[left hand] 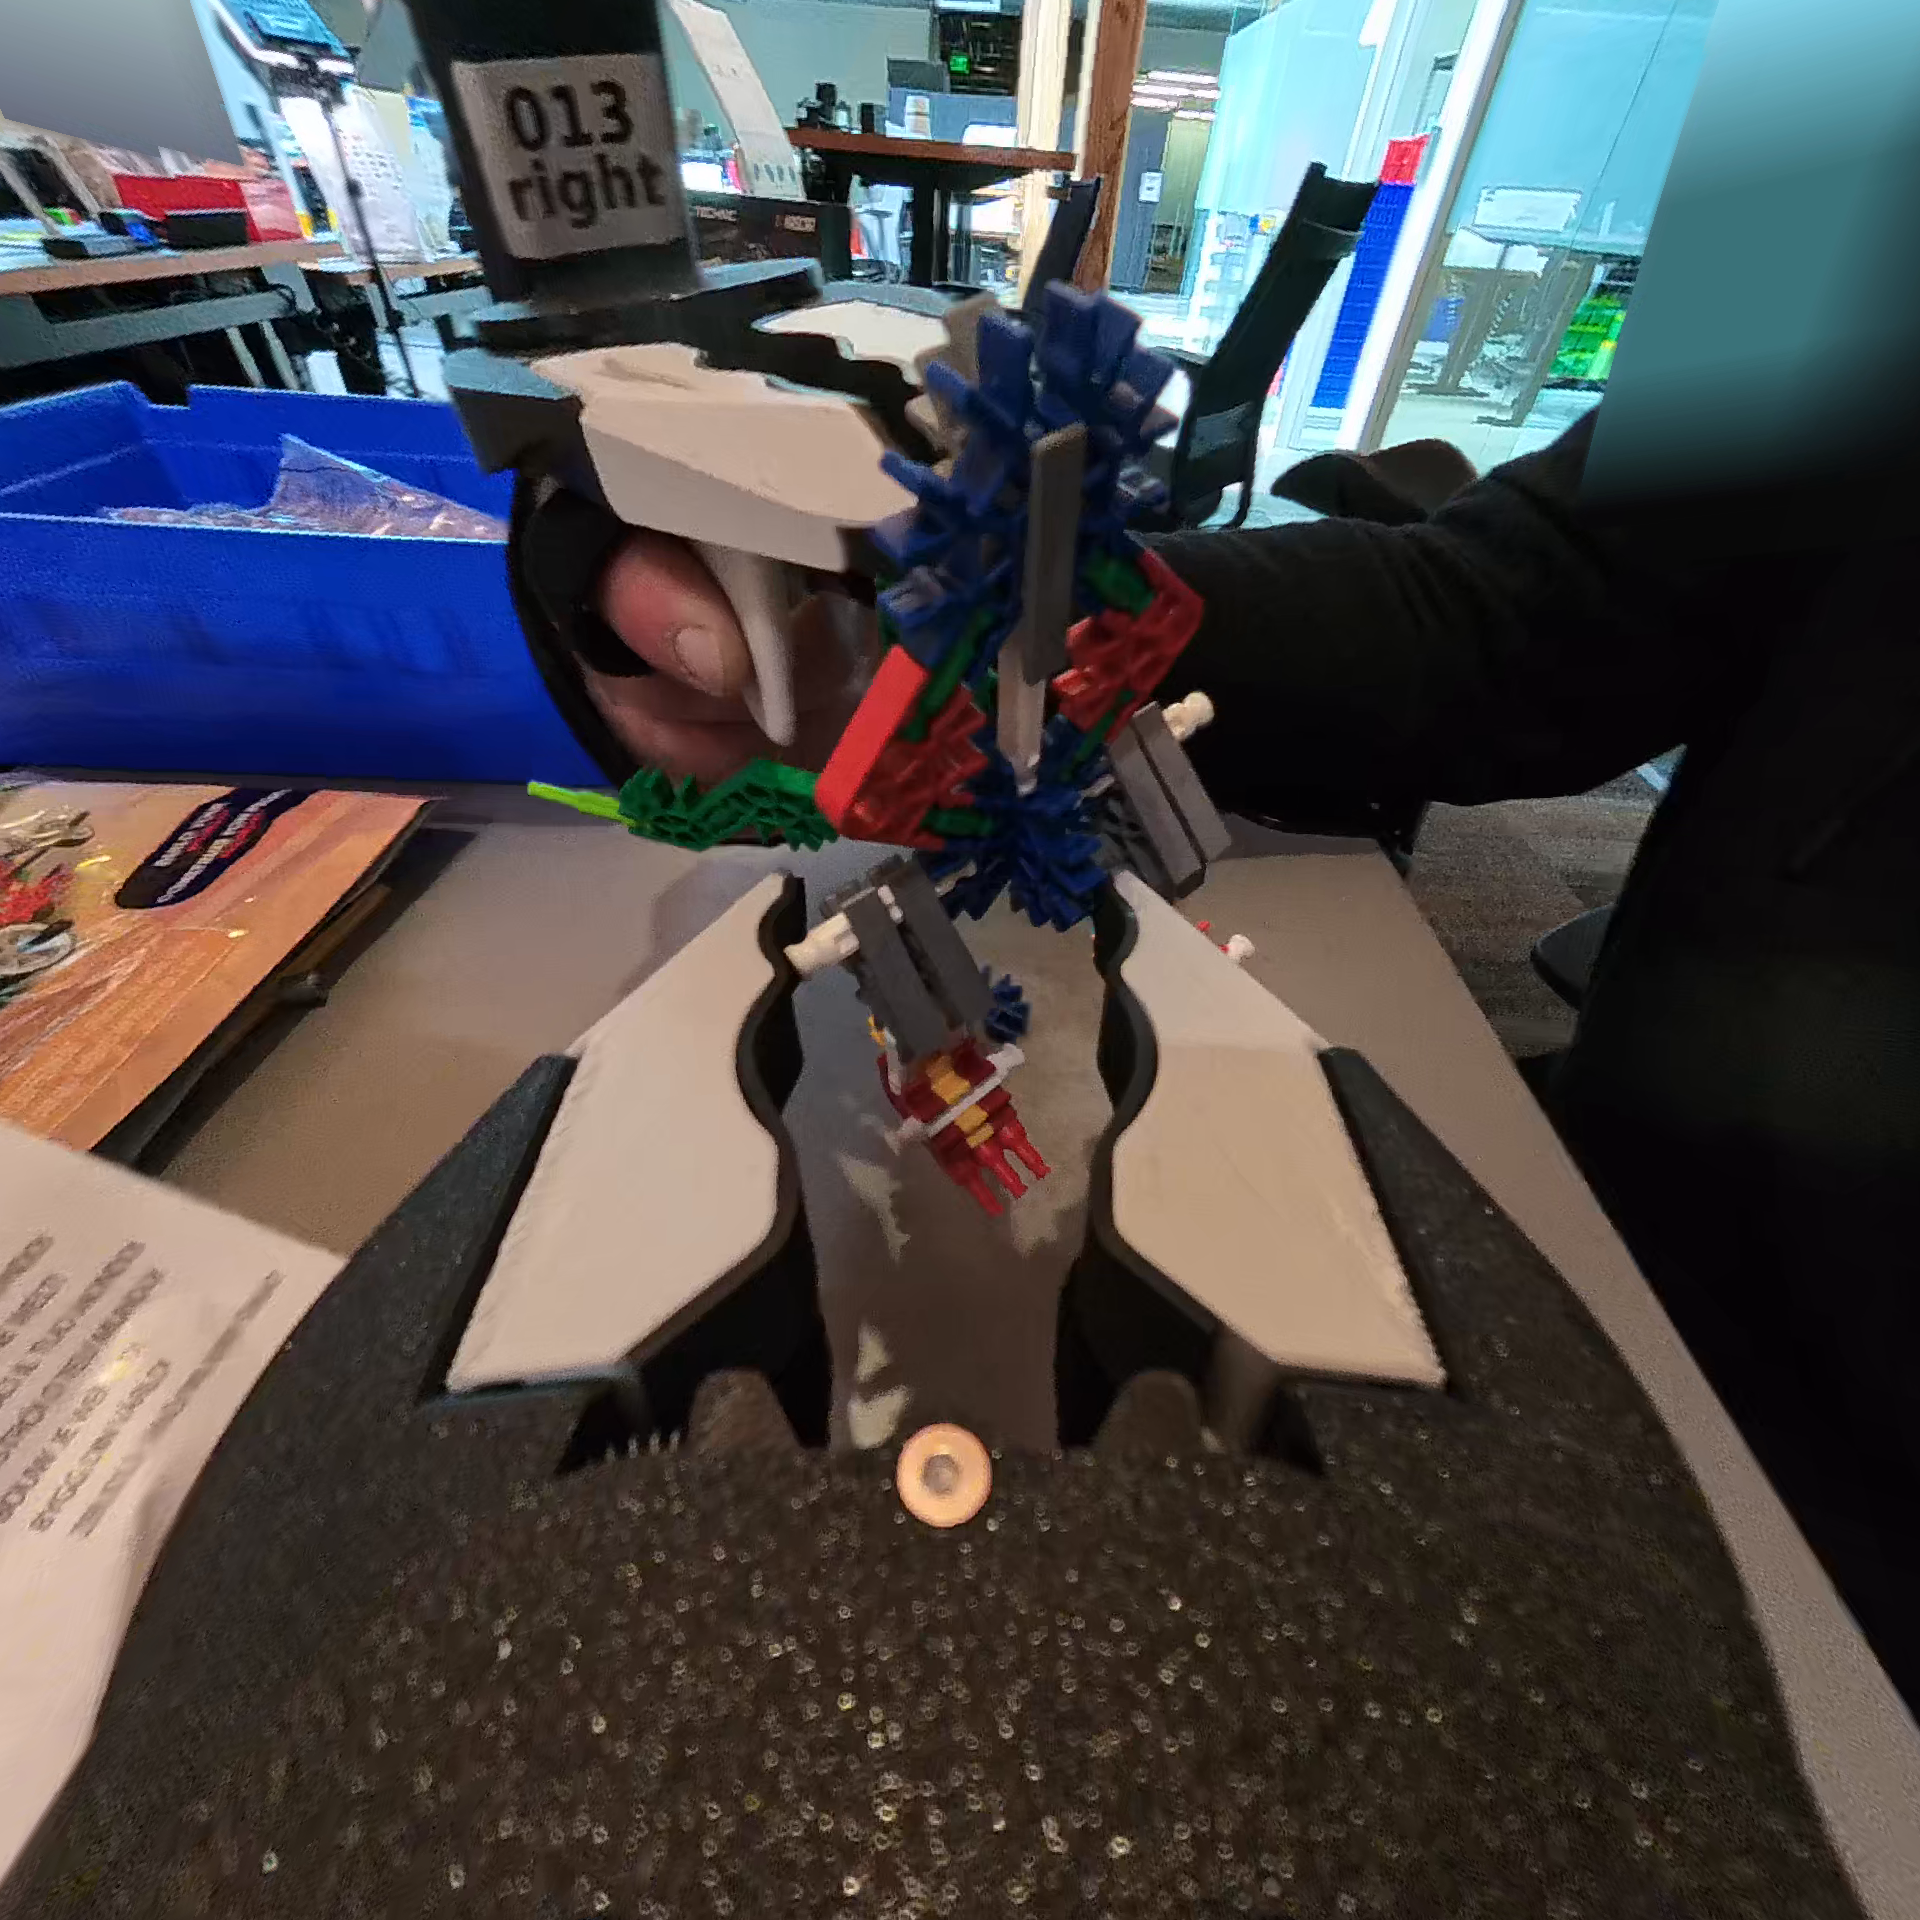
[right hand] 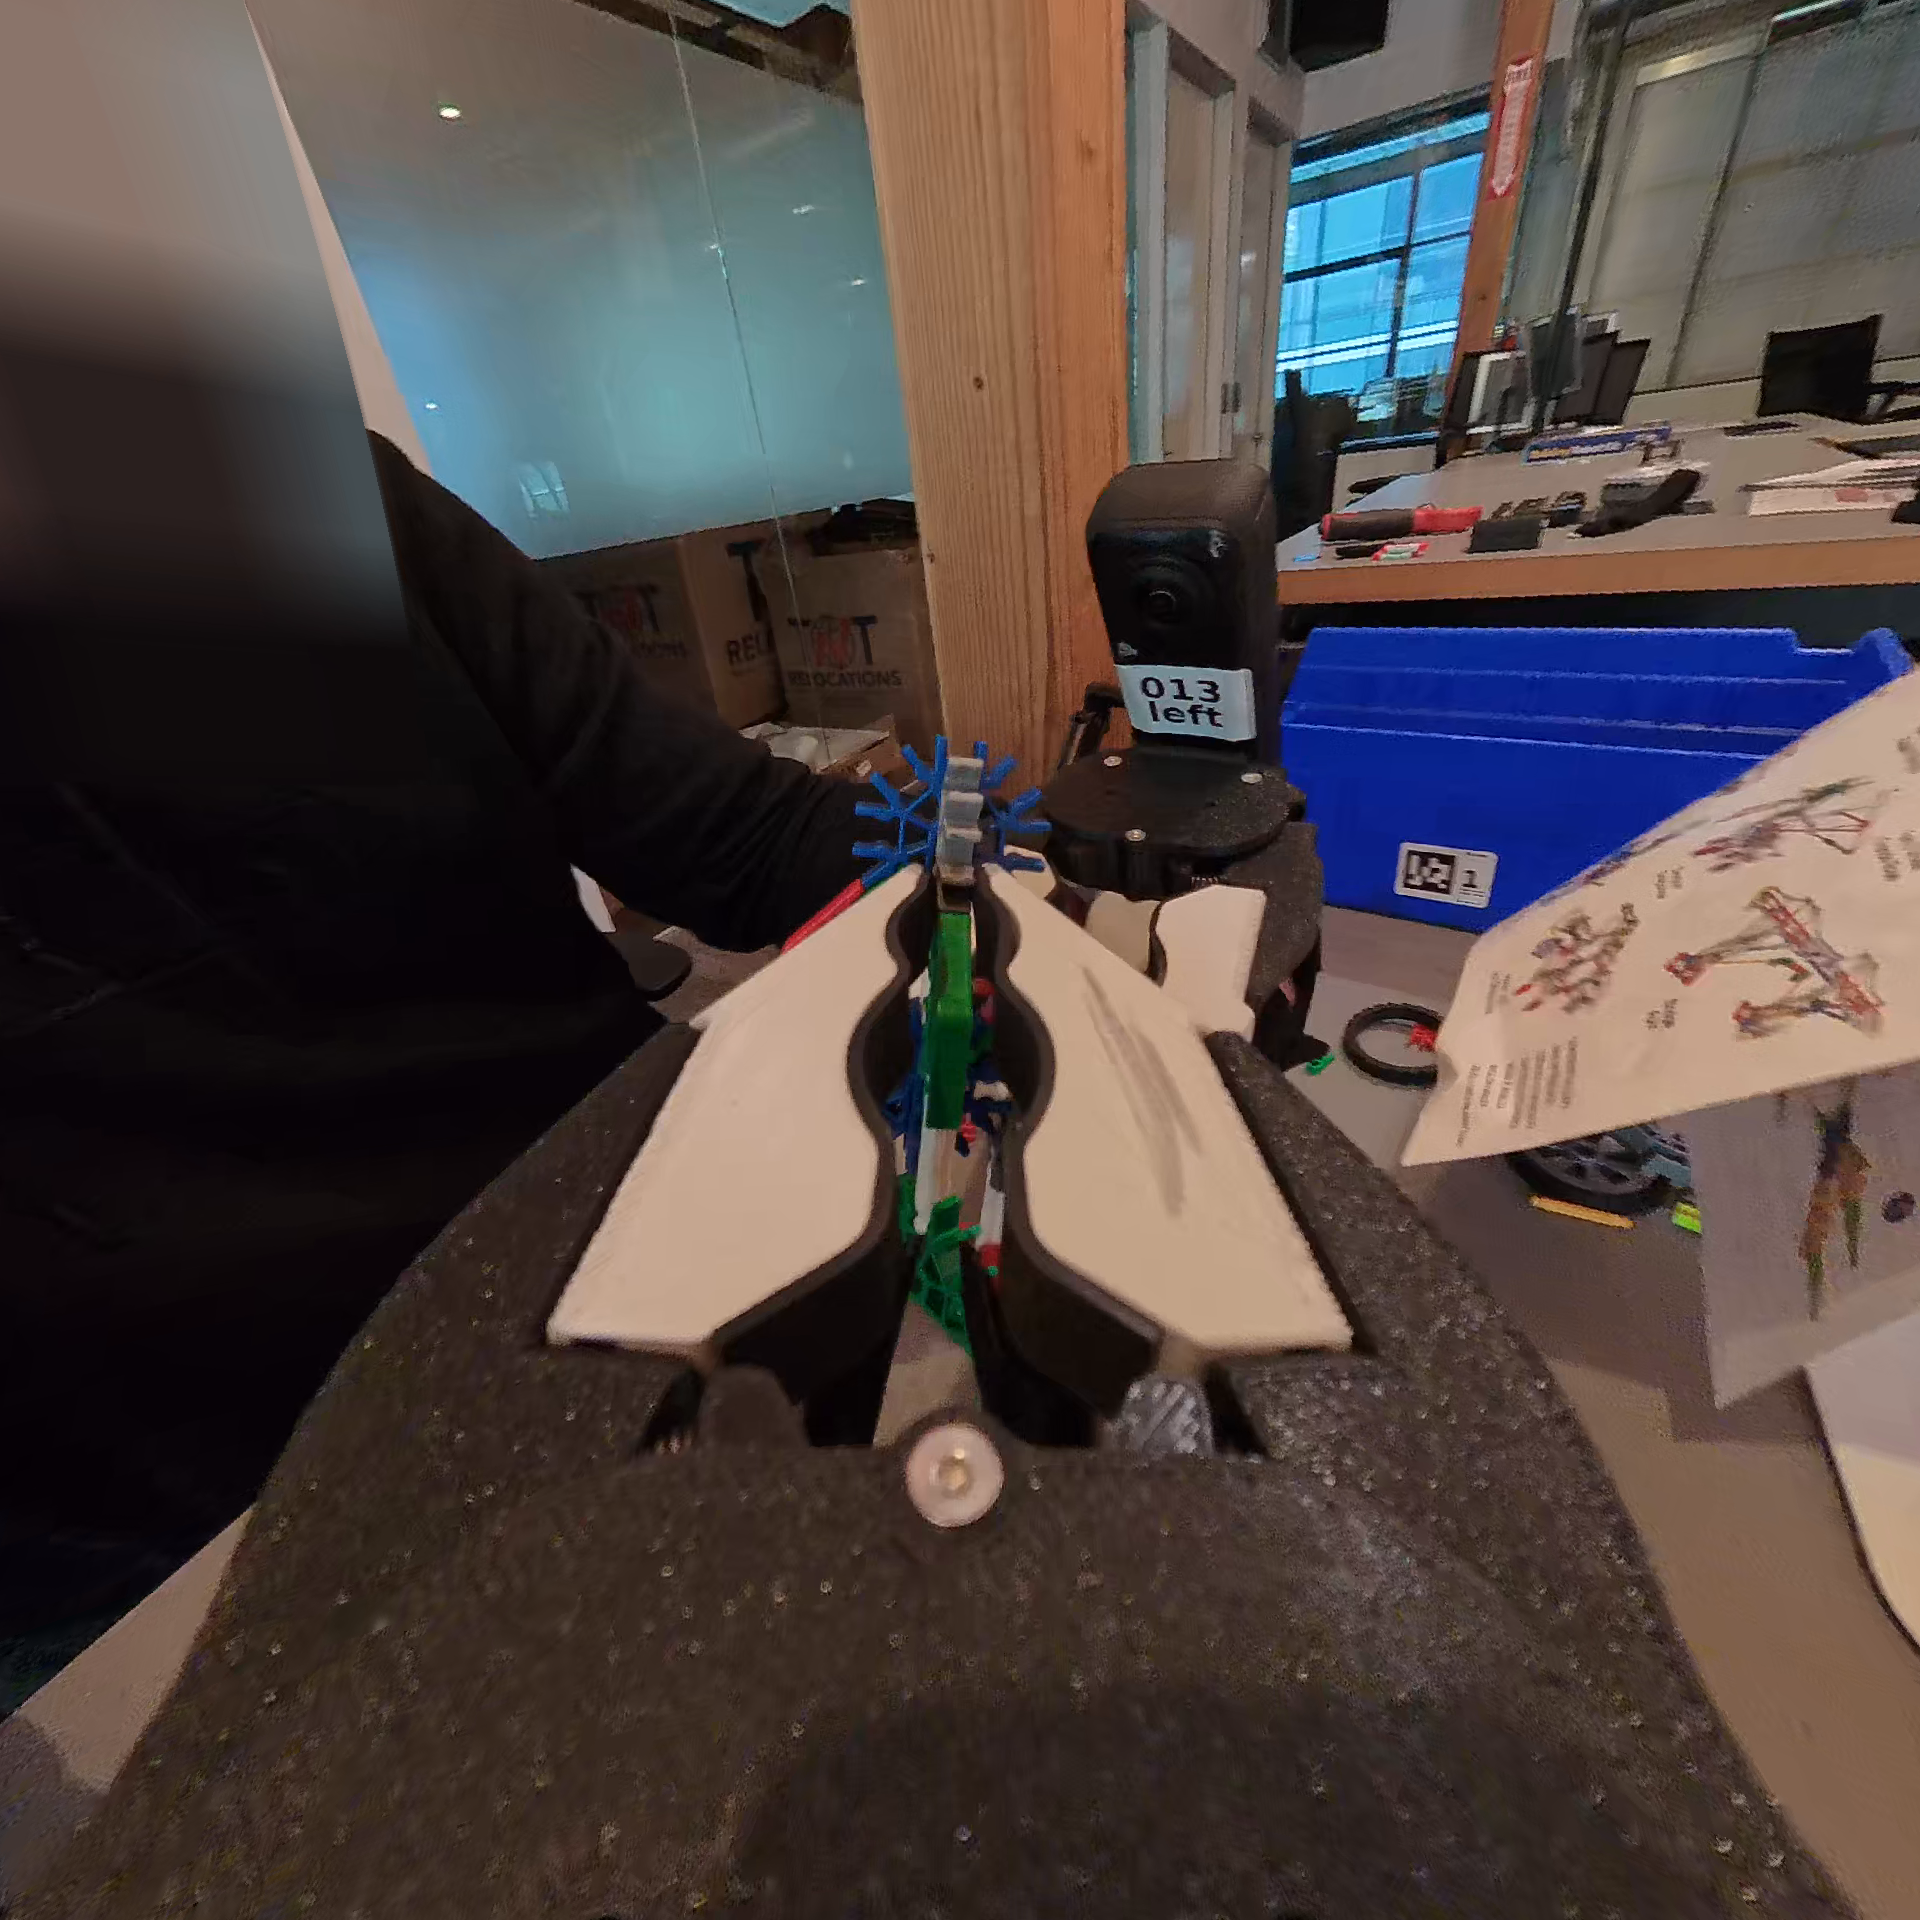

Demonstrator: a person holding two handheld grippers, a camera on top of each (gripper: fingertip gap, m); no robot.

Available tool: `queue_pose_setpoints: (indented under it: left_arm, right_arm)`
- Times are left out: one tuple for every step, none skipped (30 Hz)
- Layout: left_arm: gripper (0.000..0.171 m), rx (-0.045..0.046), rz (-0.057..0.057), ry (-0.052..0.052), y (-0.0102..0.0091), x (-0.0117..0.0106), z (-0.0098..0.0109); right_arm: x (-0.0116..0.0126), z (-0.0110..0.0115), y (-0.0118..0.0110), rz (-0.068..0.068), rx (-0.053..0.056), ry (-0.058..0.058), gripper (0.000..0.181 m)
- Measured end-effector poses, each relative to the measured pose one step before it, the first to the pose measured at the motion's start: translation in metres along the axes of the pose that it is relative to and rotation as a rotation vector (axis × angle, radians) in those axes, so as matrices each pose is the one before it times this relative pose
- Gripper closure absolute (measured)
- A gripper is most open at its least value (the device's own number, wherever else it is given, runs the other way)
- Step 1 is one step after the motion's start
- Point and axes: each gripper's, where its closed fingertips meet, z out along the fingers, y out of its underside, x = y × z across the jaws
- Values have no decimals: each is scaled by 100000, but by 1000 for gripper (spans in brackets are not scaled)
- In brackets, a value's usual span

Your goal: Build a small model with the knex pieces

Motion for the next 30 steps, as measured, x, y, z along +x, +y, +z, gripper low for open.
queue_pose_setpoints:
  left_arm:
    - [119, 132, 340, -3300, -8, -564, -143]
    - [119, 64, -539, -3188, 7, -612, -137]
    - [119, -4, -1791, -3133, 59, -681, -130]
    - [119, -797, -1347, -3729, 199, -766, -85]
    - [120, -1688, -120, -4817, 337, -828, -35]
    - [119, -2289, -337, -4754, 436, -793, 42]
    - [119, -2049, -1311, -4823, 392, -787, 88]
    - [120, -1198, -1651, -4285, 248, -673, 119]
    - [119, -888, -1269, -3217, 166, -490, 130]
    - [120, -404, -540, -3401, 36, -465, 102]
    - [120, -525, -229, -3598, 35, -448, 89]
    - [120, -1091, 1183, -2612, 108, -215, 119]
    - [119, -1613, 1691, -2872, 193, -211, 150]
    - [120, -1818, 1793, -4286, 245, -385, 171]
    - [119, -2057, 1652, -2585, 295, -118, 221]
    - [119, -1405, 228, 512, 234, 281, 243]
    - [119, -885, -1082, 147, 192, 195, 236]
    - [119, -1169, 582, -186, 228, 162, 232]
    - [119, -1557, 2916, -350, 288, 164, 198]
    - [119, -1684, 2643, -329, 334, 96, 153]
    - [118, -1471, 1145, 591, 309, 94, 102]
    - [119, -1277, 476, 2187, 249, 234, -22]
    - [117, -2237, 1012, 3309, 399, 371, -88]
    - [113, -3050, 1055, 1994, 562, 136, -146]
    - [107, -2871, 1326, 797, 583, -58, -170]
    - [100, -2240, 2226, 2288, 478, 210, -248]
    - [101, 297, 3481, 2283, 100, 312, -391]
    - [102, 1268, 2553, 2087, -85, 309, -410]
    - [104, 1226, 305, 1240, -106, 70, -313]
    - [107, 1426, -430, 516, -157, -64, -193]
  right_arm:
    - [480, -256, -31, 527, 529, 2636, 175]
    - [604, -310, -28, 922, 364, 3275, 174]
    - [754, -362, -47, 698, 132, 4368, 173]
    - [802, -419, -172, 33, 532, 5127, 172]
    - [787, -514, -212, -244, 434, 5328, 166]
    - [872, -587, -161, 111, -282, 5586, 159]
    - [839, -630, -118, 240, -571, 5243, 151]
    - [679, -591, 11, -138, -1261, 4225, 147]
    - [256, -512, 77, -1221, -1595, 2220, 144]
    - [-36, -382, 17, -1991, -1393, 1139, 143]
    - [80, -228, 22, -1587, -1901, 2073, 143]
    - [65, -28, 200, -1303, -3173, 1828, 141]
    - [-31, 168, 391, -1906, -4148, 1495, 136]
    - [52, 319, 524, -2334, -4415, 2083, 134]
    - [41, 463, 575, -1896, -4324, 1686, 131]
    - [-35, 593, 557, -1170, -3831, 801, 128]
    - [-124, 672, 542, -946, -3482, 104, 127]
    - [-121, 672, 640, -1179, -3908, 111, 127]
    - [-4, 629, 769, -1382, -4632, 749, 131]
    - [30, 515, 754, -1069, -4228, 604, 146]
    - [-15, 354, 365, -412, -1716, 135, 153]
    - [-49, 159, -22, 206, 750, -503, 153]
    - [-110, 67, 13, 648, 340, -1094, 153]
    - [1, -8, 88, 150, -149, -203, 153]
    - [27, -55, 20, -302, 50, 254, 154]
    - [-4, -49, 29, -62, 56, -75, 153]
    - [-49, -52, 7, 151, 282, -498, 154]
    - [-133, -31, -14, -14, 471, -856, 154]
    - [-246, -2, -36, -511, 519, -1227, 154]
    - [-312, 30, -79, -1216, 539, -1185, 154]
